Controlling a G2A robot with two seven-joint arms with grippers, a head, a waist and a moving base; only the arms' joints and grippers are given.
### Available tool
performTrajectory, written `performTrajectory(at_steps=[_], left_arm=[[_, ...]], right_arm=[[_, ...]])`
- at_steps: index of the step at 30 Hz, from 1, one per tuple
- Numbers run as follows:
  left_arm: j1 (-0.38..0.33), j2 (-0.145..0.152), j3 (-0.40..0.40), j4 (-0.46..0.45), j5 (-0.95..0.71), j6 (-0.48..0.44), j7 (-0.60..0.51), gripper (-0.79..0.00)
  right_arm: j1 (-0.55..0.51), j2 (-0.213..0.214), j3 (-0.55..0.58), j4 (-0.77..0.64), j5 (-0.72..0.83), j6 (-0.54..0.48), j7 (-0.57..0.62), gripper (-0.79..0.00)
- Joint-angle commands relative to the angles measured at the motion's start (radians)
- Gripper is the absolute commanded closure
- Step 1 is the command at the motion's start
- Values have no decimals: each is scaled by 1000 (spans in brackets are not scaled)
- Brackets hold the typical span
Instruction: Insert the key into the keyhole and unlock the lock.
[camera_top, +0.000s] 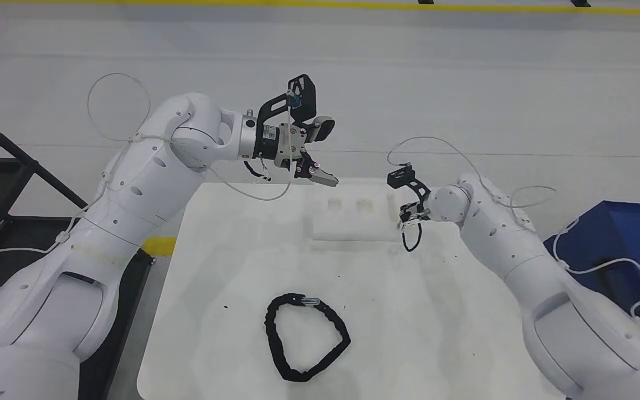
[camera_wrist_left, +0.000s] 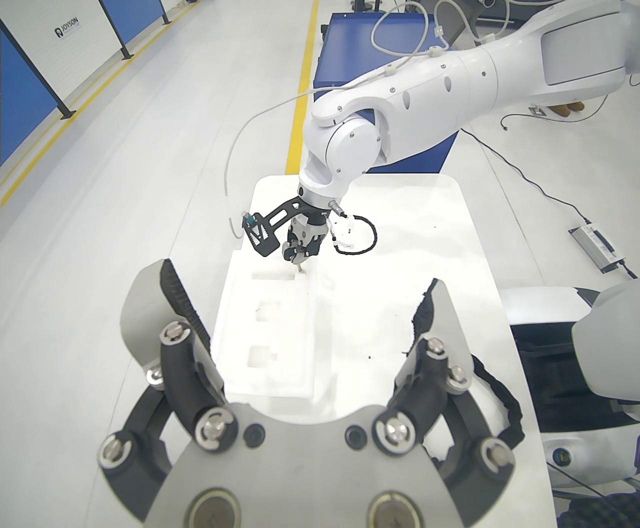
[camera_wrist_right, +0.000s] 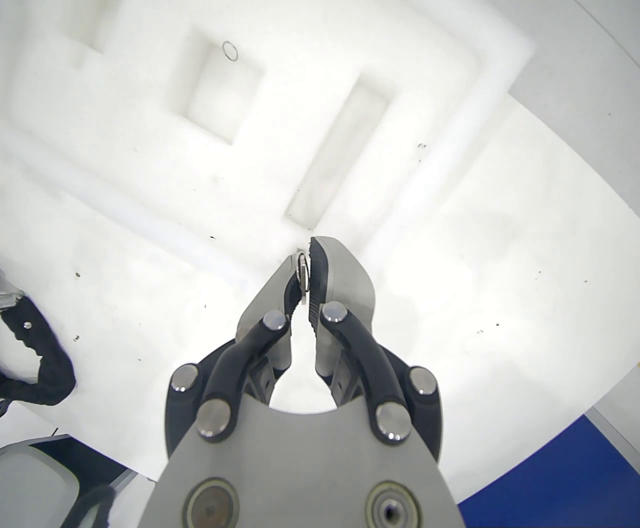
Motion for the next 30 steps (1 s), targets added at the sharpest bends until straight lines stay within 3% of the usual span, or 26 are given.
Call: performTrajectory(at_steps=[1,6,11,20,30], left_arm=[[0,0,0,0,0,0,0,-785],[0,0,0,0,0,0,0,-785],[0,0,0,0,0,0,0,-785],[0,0,0,0,0,0,0,-785],[0,0,0,0,0,0,0,-785]], right_arm=[[-2,7,18,-21,18,-20,7,0],[-13,39,80,-105,81,-90,63,0],[-49,83,154,-260,112,-96,129,0],[-206,173,344,-613,275,-167,279,0],[-341,235,505,-835,534,-237,380,0]])
